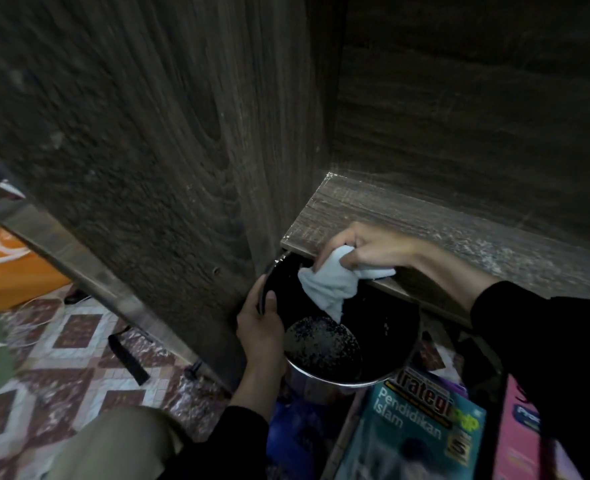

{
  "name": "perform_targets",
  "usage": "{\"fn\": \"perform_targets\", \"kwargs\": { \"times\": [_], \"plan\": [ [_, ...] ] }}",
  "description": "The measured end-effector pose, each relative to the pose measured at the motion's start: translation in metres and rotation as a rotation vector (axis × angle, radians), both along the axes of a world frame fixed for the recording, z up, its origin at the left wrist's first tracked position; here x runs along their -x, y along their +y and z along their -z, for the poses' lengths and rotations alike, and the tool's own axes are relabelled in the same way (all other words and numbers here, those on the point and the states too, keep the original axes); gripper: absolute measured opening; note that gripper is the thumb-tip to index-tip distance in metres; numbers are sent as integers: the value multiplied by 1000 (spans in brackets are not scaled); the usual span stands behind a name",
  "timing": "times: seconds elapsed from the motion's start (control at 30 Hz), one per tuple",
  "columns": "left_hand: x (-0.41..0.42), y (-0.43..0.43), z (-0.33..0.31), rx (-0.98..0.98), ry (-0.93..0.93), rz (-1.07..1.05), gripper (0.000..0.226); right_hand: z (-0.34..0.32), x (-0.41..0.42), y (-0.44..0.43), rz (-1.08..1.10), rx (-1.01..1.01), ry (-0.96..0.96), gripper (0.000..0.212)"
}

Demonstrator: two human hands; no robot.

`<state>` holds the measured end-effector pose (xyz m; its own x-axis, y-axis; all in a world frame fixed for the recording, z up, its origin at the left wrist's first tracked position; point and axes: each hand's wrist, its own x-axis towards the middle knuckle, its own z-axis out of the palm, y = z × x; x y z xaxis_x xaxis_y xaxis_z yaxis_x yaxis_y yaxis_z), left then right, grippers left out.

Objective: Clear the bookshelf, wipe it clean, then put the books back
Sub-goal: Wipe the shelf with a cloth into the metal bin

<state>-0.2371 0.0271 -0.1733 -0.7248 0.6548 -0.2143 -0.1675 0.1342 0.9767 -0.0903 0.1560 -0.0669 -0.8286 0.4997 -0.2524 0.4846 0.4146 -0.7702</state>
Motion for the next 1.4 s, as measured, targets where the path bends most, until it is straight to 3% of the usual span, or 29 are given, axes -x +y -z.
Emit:
{"fn": "perform_targets", "kwargs": {
  "times": [0.07,0.13,0.2,0.27,0.4,0.53,0.63,0.77,0.9,0.97,1.07,1.17,1.3,1.4],
  "plan": [
    [1,0,2,10,15,1,31,-9,-14,4,119,51,65,43],
    [1,0,2,10,11,0,31,-17,-27,17,461,124,275,44],
    [0,-1,2,10,-8,1,31,-18,-38,39,795,85,446,46],
    [0,-1,1,14,0,0,31,-4,-42,60,947,-38,422,46],
    [1,0,1,13,0,-4,31,36,-32,59,706,-348,-41,51],
    [2,1,5,14,33,2,32,45,-14,10,474,-547,-148,60],
    [4,2,8,9,40,14,32,49,-21,-29,335,-658,-74,62],
    [4,3,9,-4,14,55,34,44,-40,-58,256,-558,162,47],
    [1,0,11,-6,17,114,35,25,-84,-75,654,-324,453,41],
    [-1,-1,11,-7,7,136,35,19,-122,-82,917,-347,512,41],
    [-3,-1,10,4,-12,166,36,14,-186,-93,1294,-503,416,41],
    [-6,-1,9,-6,-17,223,36,21,-234,-102,1623,-483,147,53],
    [-19,-4,8,-18,-36,280,35,43,-220,-111,1573,-544,-308,72],
    [-29,-4,10,-38,-3,331,36,54,-180,-104,1485,-575,-430,66]
  ]
}}
